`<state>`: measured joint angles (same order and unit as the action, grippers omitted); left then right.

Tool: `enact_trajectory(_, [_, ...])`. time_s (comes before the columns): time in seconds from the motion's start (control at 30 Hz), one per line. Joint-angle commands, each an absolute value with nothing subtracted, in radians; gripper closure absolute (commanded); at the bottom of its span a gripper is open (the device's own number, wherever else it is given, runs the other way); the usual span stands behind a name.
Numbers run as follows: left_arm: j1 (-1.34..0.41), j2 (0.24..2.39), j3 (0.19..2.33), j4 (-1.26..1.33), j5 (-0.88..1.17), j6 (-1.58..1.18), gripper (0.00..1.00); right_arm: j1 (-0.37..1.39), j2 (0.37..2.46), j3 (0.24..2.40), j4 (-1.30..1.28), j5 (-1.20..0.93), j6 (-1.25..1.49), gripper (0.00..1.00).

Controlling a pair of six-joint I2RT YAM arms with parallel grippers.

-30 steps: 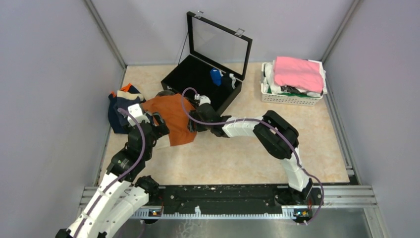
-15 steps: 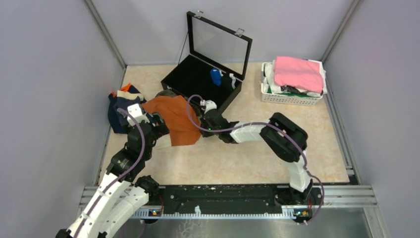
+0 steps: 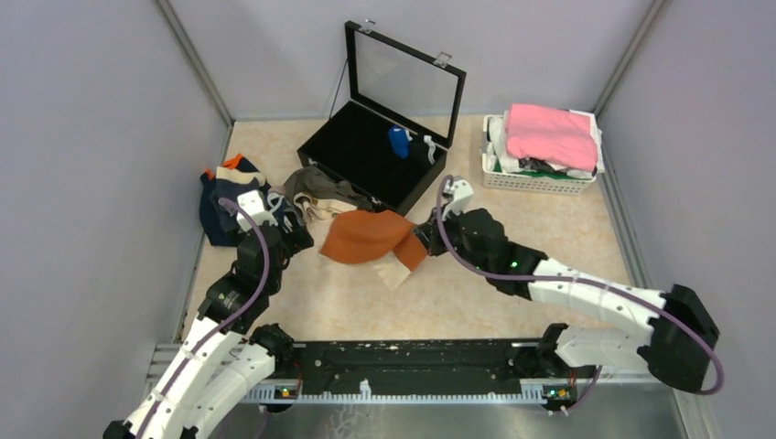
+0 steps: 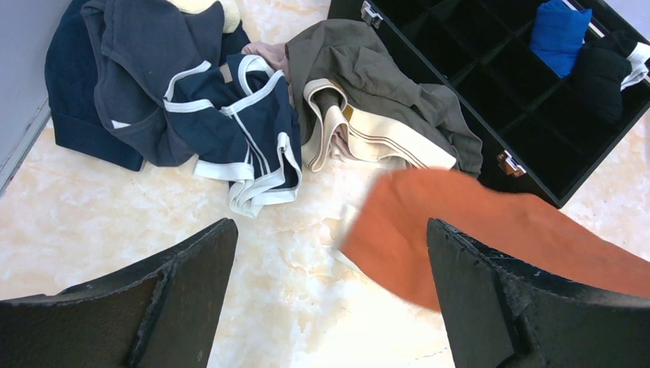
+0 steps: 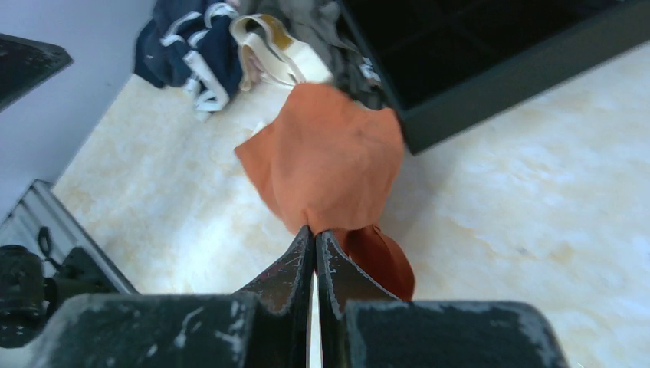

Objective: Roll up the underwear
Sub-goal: Pick up the underwear from the corner of the board.

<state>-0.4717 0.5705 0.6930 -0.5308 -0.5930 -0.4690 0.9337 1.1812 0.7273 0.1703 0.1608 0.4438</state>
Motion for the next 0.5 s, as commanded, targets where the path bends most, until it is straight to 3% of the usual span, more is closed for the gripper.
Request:
enact_trajectory(0.0, [-0.464, 0.578, 0.719, -0.494, -0.58, -0.459, 0.01, 0.931, 1.008, 0.723, -0.098, 0.302, 0.383, 1.0])
enact_trajectory(0.17, [-0.462, 0.59, 0.722, -0.488, -0.564, -0.456, 0.01, 0.827, 0.921, 0.864, -0.33, 0.342, 0.265, 1.0])
enact_trajectory(0.47, [-0.462, 0.586, 0.719, -0.491, -0.562, -0.46, 0.01, 0.719, 1.124, 1.258, -0.521, 0.453, -0.064, 1.0])
